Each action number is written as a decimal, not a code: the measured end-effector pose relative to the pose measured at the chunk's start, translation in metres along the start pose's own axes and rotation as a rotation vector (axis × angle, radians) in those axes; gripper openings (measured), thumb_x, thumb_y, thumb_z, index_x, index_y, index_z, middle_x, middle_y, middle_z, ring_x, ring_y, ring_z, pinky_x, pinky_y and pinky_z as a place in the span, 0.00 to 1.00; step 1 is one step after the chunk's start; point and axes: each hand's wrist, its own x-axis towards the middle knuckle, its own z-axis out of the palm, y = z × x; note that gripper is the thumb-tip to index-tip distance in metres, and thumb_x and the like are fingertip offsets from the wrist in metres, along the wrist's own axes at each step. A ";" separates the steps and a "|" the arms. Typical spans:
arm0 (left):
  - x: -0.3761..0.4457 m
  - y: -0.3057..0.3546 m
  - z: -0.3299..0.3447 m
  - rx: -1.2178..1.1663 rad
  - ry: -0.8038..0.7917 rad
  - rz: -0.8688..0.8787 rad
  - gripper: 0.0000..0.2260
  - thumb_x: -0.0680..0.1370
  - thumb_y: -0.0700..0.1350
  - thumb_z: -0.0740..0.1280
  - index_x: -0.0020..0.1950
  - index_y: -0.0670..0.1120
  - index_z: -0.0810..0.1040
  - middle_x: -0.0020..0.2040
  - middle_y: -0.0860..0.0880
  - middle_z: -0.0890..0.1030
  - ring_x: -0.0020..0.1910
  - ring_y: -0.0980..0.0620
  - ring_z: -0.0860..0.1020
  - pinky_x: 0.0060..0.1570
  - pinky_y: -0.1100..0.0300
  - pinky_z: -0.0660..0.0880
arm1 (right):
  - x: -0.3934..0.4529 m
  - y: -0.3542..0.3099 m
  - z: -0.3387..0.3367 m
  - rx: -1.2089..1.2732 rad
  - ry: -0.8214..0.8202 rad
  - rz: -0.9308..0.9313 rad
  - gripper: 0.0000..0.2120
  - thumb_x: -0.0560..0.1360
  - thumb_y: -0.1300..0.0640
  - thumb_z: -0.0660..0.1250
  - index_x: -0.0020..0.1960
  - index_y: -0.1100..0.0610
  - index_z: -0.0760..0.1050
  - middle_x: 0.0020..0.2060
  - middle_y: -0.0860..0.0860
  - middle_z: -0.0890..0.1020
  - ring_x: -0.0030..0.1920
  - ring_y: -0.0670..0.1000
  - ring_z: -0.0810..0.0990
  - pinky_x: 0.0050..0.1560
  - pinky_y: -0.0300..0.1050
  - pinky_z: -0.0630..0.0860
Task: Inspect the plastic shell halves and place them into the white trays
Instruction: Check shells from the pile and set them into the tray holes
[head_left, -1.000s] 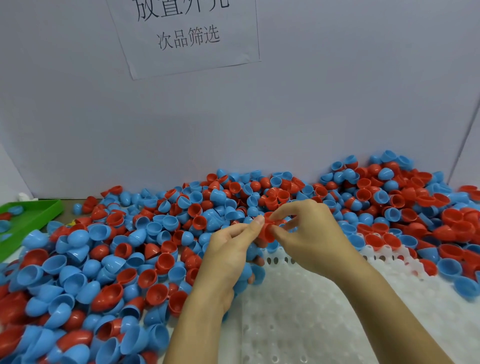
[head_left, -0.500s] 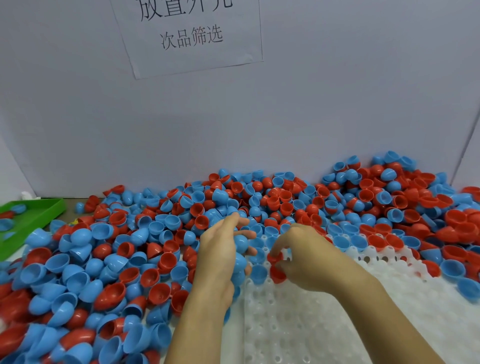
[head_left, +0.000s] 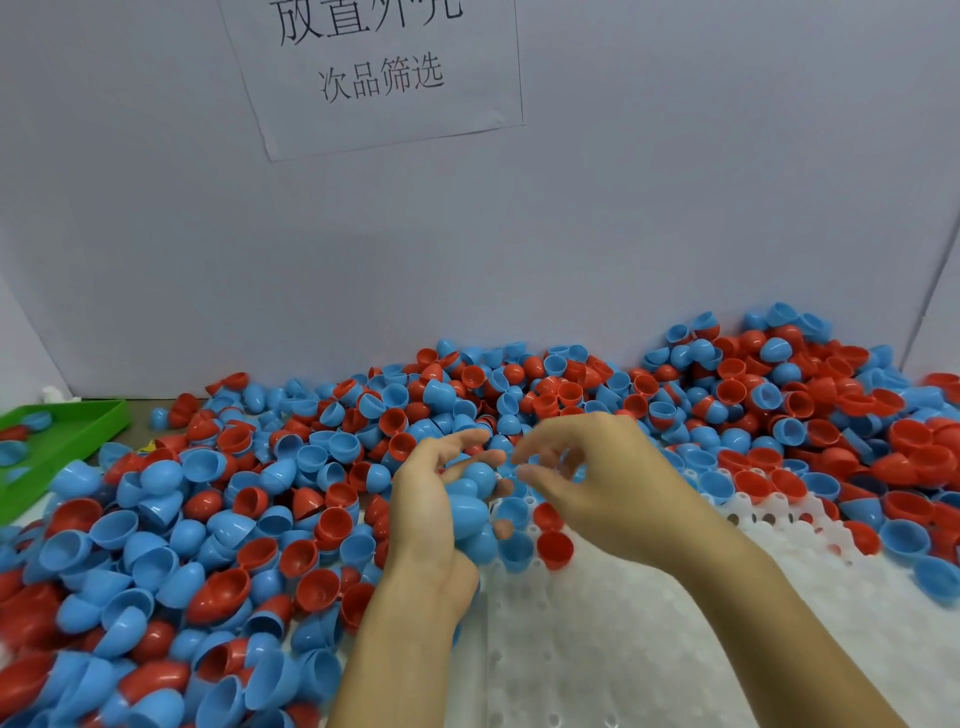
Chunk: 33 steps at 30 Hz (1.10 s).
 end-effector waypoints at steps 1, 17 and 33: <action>-0.001 0.000 0.001 -0.007 -0.019 -0.009 0.12 0.77 0.43 0.60 0.52 0.42 0.82 0.42 0.42 0.84 0.32 0.48 0.80 0.26 0.58 0.72 | -0.001 -0.008 0.003 0.103 -0.031 -0.039 0.06 0.77 0.49 0.70 0.53 0.44 0.82 0.38 0.39 0.81 0.39 0.39 0.80 0.34 0.31 0.73; 0.002 -0.006 0.003 0.078 0.064 -0.034 0.08 0.75 0.48 0.72 0.47 0.44 0.84 0.45 0.44 0.79 0.34 0.53 0.77 0.26 0.60 0.74 | 0.002 -0.001 -0.016 0.745 0.106 0.094 0.09 0.81 0.56 0.64 0.58 0.47 0.79 0.46 0.47 0.85 0.46 0.45 0.85 0.46 0.37 0.81; -0.003 -0.005 0.005 0.233 -0.152 0.106 0.11 0.66 0.60 0.75 0.37 0.54 0.85 0.40 0.51 0.79 0.36 0.55 0.77 0.35 0.59 0.76 | 0.000 0.016 -0.027 0.295 0.145 -0.017 0.05 0.75 0.54 0.72 0.47 0.44 0.83 0.41 0.39 0.84 0.45 0.40 0.82 0.45 0.32 0.78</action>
